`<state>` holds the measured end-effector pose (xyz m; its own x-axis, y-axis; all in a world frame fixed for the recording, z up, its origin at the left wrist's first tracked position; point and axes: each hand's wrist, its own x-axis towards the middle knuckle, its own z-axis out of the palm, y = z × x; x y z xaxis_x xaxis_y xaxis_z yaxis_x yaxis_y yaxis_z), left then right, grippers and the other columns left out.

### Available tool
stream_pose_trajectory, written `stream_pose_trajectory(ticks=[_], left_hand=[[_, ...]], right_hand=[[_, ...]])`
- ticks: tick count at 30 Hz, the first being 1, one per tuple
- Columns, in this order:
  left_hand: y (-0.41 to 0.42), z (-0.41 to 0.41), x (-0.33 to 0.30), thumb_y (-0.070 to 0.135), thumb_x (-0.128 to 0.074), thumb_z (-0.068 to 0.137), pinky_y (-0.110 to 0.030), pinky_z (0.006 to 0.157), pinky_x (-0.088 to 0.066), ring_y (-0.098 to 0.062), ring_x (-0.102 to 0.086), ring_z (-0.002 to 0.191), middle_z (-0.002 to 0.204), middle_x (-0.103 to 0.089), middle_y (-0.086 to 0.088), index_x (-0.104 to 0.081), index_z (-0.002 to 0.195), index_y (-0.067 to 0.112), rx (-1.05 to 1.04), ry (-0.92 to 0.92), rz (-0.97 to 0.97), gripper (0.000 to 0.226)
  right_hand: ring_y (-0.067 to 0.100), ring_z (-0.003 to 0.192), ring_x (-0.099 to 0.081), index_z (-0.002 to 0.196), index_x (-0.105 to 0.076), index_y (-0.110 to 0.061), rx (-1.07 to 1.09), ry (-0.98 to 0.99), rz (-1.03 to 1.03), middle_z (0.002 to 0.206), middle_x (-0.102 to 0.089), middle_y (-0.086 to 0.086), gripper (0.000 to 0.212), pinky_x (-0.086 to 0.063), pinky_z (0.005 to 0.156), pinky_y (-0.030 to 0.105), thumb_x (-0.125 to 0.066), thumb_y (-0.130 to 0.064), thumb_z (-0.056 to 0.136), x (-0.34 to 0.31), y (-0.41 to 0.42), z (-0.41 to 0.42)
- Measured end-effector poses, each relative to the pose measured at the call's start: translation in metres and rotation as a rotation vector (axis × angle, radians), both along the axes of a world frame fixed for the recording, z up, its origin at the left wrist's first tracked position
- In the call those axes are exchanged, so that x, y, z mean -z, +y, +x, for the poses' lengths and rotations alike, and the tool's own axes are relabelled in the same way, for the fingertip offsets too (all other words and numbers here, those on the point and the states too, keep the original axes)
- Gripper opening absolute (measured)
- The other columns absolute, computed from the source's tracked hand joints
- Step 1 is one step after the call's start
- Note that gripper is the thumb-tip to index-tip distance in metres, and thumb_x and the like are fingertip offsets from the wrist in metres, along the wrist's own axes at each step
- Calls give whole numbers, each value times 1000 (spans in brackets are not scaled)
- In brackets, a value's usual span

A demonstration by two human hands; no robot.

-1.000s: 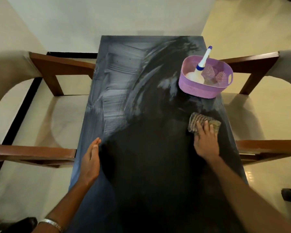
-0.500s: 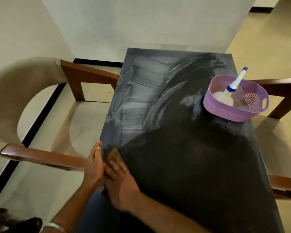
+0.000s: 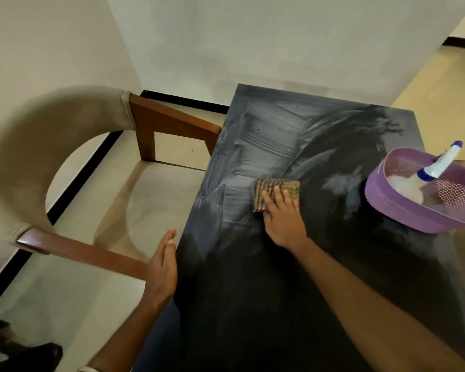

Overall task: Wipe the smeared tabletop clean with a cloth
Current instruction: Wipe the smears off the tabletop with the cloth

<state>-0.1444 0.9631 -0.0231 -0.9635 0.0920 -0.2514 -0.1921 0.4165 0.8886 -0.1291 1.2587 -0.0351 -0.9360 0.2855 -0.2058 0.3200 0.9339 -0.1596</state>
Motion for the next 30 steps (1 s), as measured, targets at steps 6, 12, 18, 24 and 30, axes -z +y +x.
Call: stream_pose_trajectory(ticks=[6, 12, 18, 24, 30], left_hand=[[7, -17, 7, 24, -30, 106, -24, 114, -23, -7, -38, 136, 148, -46, 2, -45, 144, 16, -9, -7, 49, 42], [5, -33, 17, 26, -29, 106, -22, 112, -25, -3, -38, 135, 147, -47, 6, -45, 144, 19, -3, 0, 55, 42], [-4, -37, 19, 39, -27, 105, -15, 105, -24, 2, -35, 134, 149, -43, 12, -42, 146, 25, 4, -56, 62, 46], [-3, -41, 19, 42, -22, 105, -31, 114, -27, -7, -41, 134, 147, -47, 5, -41, 145, 24, 10, -256, 175, 48], [5, -62, 16, 35, -17, 105, -28, 110, -31, -12, -47, 130, 145, -50, -3, -41, 145, 16, -30, -339, 293, 50]], right_hand=[[25, 140, -43, 143, -48, -34, -412, -12, -87, 151, -46, 2, 65, -12, 117, 43, -47, -66, 86, 4, -160, 151], [22, 148, -26, 148, -40, -37, -326, -2, -128, 158, -34, -4, 56, -15, 121, 45, -33, -58, 97, 6, -143, 102], [27, 153, 3, 159, -6, -29, 20, -20, -97, 167, 1, 6, 60, 4, 123, 48, -17, -50, 104, 11, -37, -112], [27, 153, 6, 159, -4, -29, -6, -61, -72, 166, 4, 5, 59, 2, 123, 49, -17, -49, 105, 3, -52, -114], [28, 150, -20, 150, -34, -35, -330, -55, -105, 161, -27, -2, 54, -15, 121, 53, -28, -52, 99, 8, -176, 69]])
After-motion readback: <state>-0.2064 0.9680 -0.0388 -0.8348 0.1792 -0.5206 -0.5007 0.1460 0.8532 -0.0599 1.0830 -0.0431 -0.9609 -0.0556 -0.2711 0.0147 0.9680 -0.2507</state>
